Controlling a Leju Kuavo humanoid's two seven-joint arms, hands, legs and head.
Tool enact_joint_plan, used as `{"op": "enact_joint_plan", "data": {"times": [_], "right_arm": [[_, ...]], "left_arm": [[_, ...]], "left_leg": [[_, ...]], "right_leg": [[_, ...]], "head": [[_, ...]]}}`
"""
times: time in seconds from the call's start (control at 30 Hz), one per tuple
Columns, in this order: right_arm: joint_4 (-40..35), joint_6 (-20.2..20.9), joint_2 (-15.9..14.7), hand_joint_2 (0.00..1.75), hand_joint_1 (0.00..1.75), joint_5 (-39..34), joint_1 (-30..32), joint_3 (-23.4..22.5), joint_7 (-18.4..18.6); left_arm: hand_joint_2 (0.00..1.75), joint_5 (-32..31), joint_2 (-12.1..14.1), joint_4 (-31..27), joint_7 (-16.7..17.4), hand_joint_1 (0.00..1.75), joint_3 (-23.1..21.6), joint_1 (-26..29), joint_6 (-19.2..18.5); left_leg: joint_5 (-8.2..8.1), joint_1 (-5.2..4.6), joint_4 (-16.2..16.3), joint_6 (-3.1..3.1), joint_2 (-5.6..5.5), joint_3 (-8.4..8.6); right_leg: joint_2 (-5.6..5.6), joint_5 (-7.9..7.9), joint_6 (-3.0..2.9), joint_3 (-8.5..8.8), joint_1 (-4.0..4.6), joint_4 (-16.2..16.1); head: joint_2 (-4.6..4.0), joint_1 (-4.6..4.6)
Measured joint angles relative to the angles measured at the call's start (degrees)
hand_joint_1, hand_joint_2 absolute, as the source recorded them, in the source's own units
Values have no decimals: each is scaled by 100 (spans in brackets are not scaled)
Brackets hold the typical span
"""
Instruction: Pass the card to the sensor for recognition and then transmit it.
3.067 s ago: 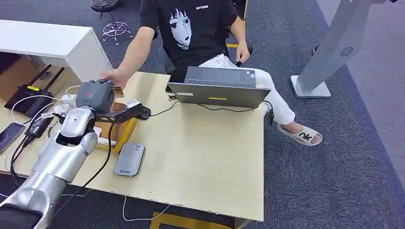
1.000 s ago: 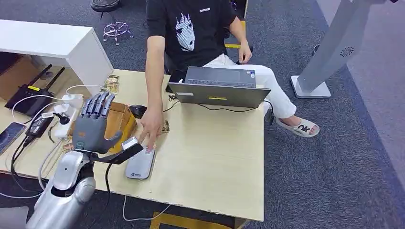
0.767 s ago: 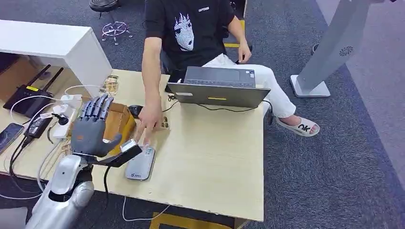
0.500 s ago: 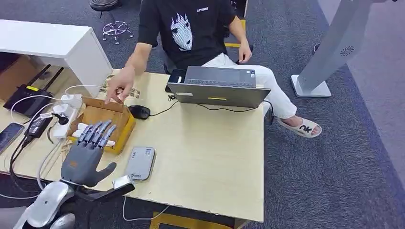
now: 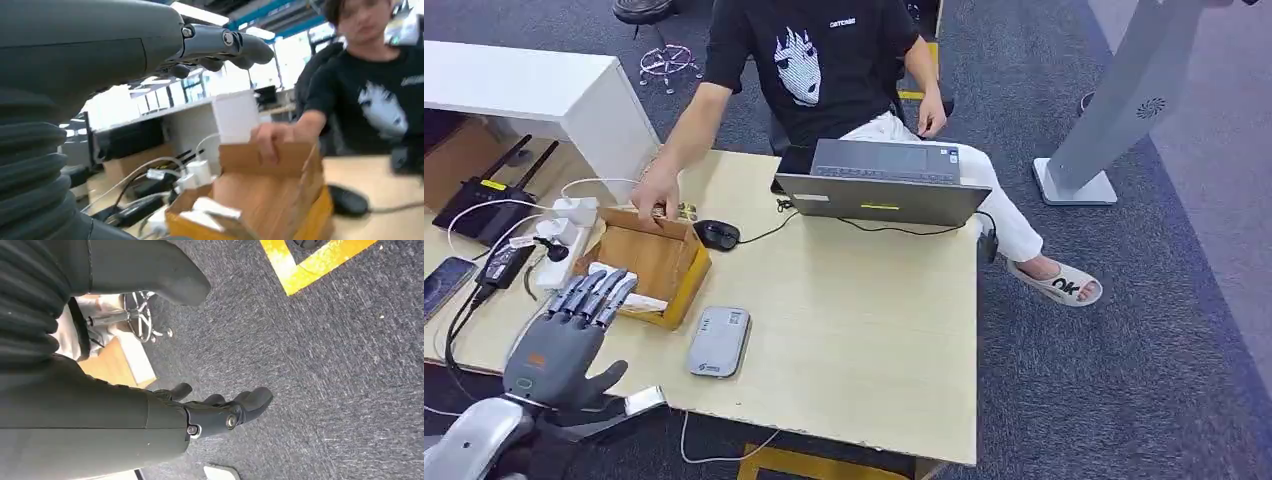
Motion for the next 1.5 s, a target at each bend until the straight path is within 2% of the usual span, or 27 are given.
{"op": "enact_joint_plan", "data": {"times": [0.07,0.17,0.3,0.37,0.47,0.77,1.07,1.17,1.27,1.5], "right_arm": [[2,0,2,175,0,0,9,-20,11],[4,0,2,175,0,0,10,-39,48],[7,-9,4,175,0,0,5,-74,61],[7,-22,7,175,0,0,7,-94,61],[7,-20,7,175,0,0,-6,-94,66],[7,-9,4,175,0,20,-23,-55,105],[7,-7,4,175,0,26,-23,-44,107],[7,2,0,175,0,63,-36,42,109],[7,46,-52,175,0,76,-54,247,127],[7,55,-87,175,0,74,-58,341,127]], "left_arm": [[175,161,218,-2,71,0,147,120,-251],[175,366,465,-2,45,0,378,217,-410],[175,440,619,-2,-4,0,494,216,-565],[175,331,668,13,104,0,511,166,-637],[175,97,613,315,191,0,531,-156,-626],[175,-61,307,1284,252,0,542,-759,-493],[175,-72,291,1340,254,0,544,-794,-482],[175,-71,110,1804,239,0,551,-1006,-384],[175,-246,-281,2691,130,0,583,-1354,-167],[175,-321,-467,3062,130,0,583,-1554,-161]], "left_leg": [[0,0,0,0,0,0],[0,1,0,0,-6,-1],[0,2,-1,0,-7,-1],[0,1,-1,0,-6,-1],[1,0,-1,1,-14,1],[4,0,0,-2,-12,2],[4,0,0,-2,-13,2],[4,0,0,-2,-12,2],[4,0,1,-2,-11,3],[4,0,1,-2,-10,3]], "right_leg": [[1,0,0,-3,0,0],[-7,-1,-2,-2,1,0],[-7,-2,-2,0,2,0],[-8,-2,-2,-1,1,0],[-20,-1,-1,7,1,0],[-18,1,-2,5,0,0],[-18,1,-2,5,0,0],[-16,1,-2,4,1,0],[-16,1,-2,4,0,0],[-15,1,-2,3,0,0]], "head": [[0,-4],[0,-4],[0,-2],[0,-4],[0,-2],[0,-4],[0,-2],[0,-4],[0,-2],[0,-2]]}}
